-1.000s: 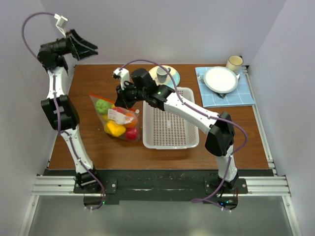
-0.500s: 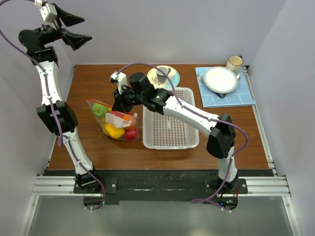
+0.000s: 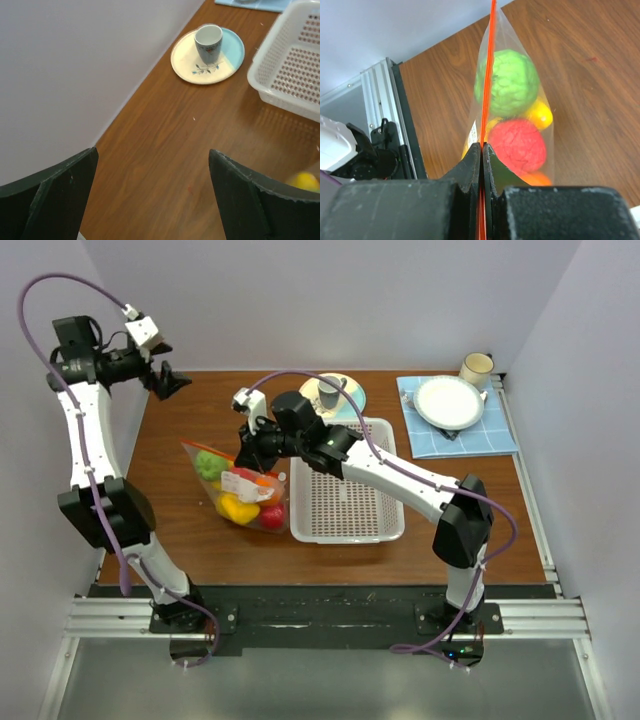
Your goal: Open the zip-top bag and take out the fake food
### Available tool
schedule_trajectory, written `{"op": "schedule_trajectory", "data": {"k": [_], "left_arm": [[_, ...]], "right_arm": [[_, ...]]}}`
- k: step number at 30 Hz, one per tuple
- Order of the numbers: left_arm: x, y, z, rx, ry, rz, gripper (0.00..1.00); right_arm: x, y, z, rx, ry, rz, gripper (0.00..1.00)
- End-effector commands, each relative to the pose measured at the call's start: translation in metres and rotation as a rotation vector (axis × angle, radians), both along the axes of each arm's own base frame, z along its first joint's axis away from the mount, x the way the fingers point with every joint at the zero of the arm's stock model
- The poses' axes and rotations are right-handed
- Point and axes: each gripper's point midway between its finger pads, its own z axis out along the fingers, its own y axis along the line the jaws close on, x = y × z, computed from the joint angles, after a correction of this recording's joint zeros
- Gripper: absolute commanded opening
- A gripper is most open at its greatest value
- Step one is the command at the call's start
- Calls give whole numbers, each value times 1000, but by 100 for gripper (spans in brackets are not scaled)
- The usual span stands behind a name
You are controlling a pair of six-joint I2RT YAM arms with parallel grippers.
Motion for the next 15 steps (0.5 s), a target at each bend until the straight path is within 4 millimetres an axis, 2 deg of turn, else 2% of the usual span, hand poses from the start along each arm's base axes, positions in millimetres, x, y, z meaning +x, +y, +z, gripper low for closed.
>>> {"op": "schedule_trajectory", "data": {"k": [1,2,3,4,5,6,7,8,9,10,12,13,15], "left_arm": [[-55,-22,-22,-41,115,-204,93],[-60,-24,-26,-34,118,-209,91],[-67,-29,-40,-30,130,-228,91],[-78,-41,-37,-2,111,-252,91],[-83,-47,-42,12,116,-267,91],[-91,-53,-58,22,152,-284,91],[-98,-63,-58,27,148,-302,88],[-94,-64,-59,38,126,-299,82],[-99,-66,-73,13,182,-284,82],[-105,-68,-68,29,158,-277,81],[-103,-65,-80,44,154,-233,83],[-108,-67,-72,65,110,-222,84],[-110,-66,-76,91,86,-212,86]], "right_arm": [[-3,-3,49,115,-96,6,0],[-2,-4,47,111,-100,6,0],[-3,-4,45,105,-99,7,0],[-2,-3,42,100,-98,10,0],[-2,-3,40,91,-103,13,0],[0,-3,39,86,-104,11,0],[0,-1,40,87,-110,14,0],[1,-1,38,79,-112,17,0],[2,-1,38,77,-114,16,0],[2,1,41,82,-121,20,0],[3,2,40,78,-126,23,0],[4,3,42,80,-131,24,0],[6,4,37,68,-130,26,0]]}}
